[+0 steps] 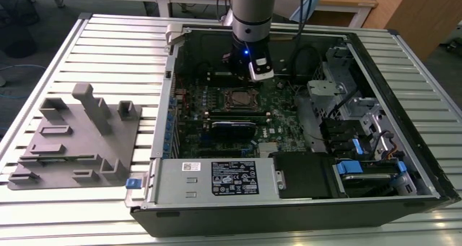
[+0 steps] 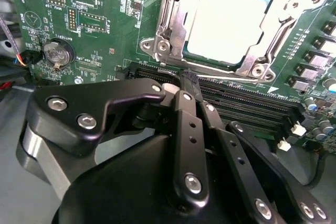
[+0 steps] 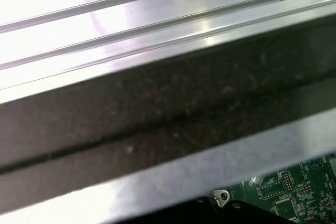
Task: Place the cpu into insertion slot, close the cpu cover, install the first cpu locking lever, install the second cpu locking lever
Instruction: 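Install the first cpu locking lever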
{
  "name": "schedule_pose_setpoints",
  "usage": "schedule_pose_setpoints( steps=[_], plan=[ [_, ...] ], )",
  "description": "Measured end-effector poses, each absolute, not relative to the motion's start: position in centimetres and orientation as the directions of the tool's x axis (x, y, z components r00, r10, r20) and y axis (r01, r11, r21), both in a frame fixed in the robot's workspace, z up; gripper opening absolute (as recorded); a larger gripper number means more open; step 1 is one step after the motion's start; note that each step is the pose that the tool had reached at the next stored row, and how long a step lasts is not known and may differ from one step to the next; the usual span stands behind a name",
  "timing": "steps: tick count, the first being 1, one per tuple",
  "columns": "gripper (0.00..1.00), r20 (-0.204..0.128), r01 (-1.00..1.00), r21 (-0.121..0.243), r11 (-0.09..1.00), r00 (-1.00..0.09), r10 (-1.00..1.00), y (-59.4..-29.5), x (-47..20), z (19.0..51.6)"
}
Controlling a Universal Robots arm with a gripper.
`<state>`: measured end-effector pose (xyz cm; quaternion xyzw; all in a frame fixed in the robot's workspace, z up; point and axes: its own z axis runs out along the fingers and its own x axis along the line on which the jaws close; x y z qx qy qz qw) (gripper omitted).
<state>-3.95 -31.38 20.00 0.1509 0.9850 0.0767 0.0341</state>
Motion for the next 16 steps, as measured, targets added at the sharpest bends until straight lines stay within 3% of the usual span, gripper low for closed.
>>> schedule_pose_setpoints(
  steps=[16],
  plan=[
    [0.10,-0.046,0.336,0.159,0.928,-0.937,0.347,-31.05,-3.95,19.96]
  ],
)
